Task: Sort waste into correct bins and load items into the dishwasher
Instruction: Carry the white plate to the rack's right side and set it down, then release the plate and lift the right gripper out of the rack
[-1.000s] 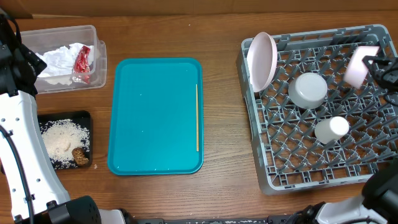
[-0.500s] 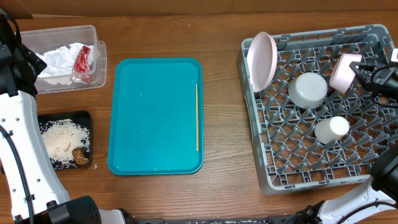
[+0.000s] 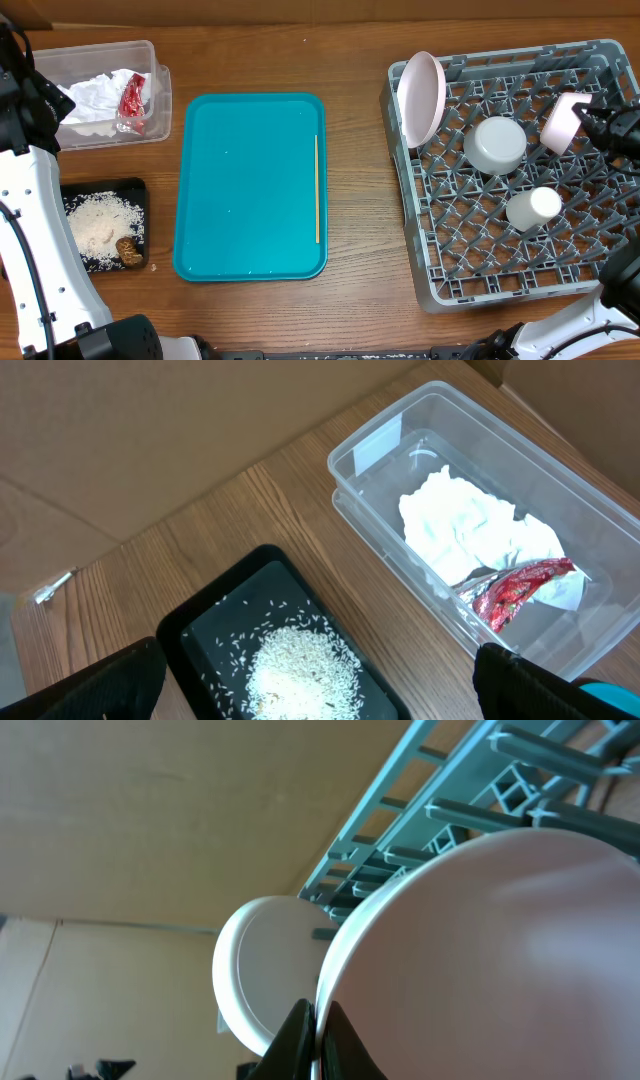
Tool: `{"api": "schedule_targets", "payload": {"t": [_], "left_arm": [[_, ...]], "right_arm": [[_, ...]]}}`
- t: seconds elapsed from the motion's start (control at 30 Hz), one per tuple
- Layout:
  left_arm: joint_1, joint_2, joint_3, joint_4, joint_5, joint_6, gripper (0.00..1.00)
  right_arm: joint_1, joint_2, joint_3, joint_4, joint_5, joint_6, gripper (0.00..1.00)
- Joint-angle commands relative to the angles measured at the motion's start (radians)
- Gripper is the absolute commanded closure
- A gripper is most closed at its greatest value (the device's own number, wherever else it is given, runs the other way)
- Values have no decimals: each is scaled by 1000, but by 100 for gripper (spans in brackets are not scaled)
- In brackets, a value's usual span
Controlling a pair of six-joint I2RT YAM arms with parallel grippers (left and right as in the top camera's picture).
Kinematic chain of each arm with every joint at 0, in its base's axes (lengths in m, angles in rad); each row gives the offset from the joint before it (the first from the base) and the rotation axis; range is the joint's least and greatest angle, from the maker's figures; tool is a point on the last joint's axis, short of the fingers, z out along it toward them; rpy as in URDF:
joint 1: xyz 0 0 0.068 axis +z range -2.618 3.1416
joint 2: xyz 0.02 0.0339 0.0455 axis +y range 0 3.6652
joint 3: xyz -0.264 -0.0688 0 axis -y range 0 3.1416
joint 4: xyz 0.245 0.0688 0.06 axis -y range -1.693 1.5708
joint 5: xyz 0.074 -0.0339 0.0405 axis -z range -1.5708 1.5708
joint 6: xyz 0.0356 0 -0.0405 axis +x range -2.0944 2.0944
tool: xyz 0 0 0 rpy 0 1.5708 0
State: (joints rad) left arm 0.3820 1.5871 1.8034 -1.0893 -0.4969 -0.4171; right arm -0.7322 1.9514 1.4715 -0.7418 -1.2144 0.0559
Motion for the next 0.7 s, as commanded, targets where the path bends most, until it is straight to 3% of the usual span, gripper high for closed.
{"api": "schedule_targets", "payload": {"t": [0.0, 0.13, 0.33, 0.43, 0.5, 0.67], "left_arm": [[4, 5, -1, 0, 3, -10, 0], [4, 5, -1, 0, 3, -10, 0], [4, 5, -1, 0, 3, -10, 0], [4, 5, -1, 0, 3, -10, 0], [4, 5, -1, 0, 3, -10, 0], [4, 5, -1, 0, 3, -10, 0]], "right_arm": [[-17, -7, 23, -43, 214, 30, 96], [-17, -43, 82, -163, 510, 35, 96], [-23, -111, 128, -245, 830, 164, 96], [-23, -124, 134, -278, 935, 191, 95], [-23, -127, 134, -301, 996, 222, 86], [-23, -142, 134, -338, 1086, 267, 81]]}}
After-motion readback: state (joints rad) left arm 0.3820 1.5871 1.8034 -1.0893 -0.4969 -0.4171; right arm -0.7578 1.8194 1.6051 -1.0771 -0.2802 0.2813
